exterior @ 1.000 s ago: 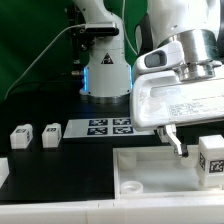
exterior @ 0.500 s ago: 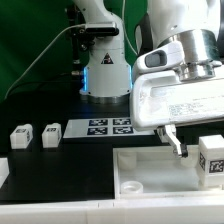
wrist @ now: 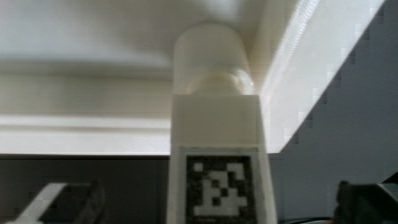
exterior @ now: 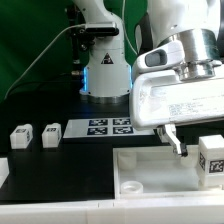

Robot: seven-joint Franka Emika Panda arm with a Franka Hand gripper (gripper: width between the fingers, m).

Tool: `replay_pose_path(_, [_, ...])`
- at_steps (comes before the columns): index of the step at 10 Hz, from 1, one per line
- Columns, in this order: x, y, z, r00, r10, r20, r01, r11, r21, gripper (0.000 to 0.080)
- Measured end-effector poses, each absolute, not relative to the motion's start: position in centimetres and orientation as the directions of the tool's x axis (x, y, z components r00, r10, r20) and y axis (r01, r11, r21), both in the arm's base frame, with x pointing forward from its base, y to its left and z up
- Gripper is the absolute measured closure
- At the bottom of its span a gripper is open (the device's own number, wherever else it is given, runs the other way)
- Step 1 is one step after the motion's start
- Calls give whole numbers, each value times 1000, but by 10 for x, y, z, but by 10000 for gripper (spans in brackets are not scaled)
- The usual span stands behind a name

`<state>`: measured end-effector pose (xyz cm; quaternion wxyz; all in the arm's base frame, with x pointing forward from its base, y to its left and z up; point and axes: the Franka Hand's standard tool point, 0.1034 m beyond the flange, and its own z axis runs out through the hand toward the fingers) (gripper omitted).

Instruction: Assemble one leg

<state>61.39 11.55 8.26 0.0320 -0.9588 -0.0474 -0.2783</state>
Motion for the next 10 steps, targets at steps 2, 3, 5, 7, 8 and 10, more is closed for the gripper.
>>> replay_pose_path(2, [613,114,110,871,74,485,108,-993,-43,150])
replay_pose_path(3, [611,114,115,905,76,418,107,-993,-50,150])
replay_pose_path(5, [614,119,119,944,69,324,95,-993,-66,150])
replay_pose_path(7, [620,122,125,991,76,106,85,-993,-81,150])
replay_pose_path(8, [620,121,121,996,85,-28,82,-993,-85,150])
replay_pose_path(10, [619,120,113,972,95,-215,77,-993,-93,150])
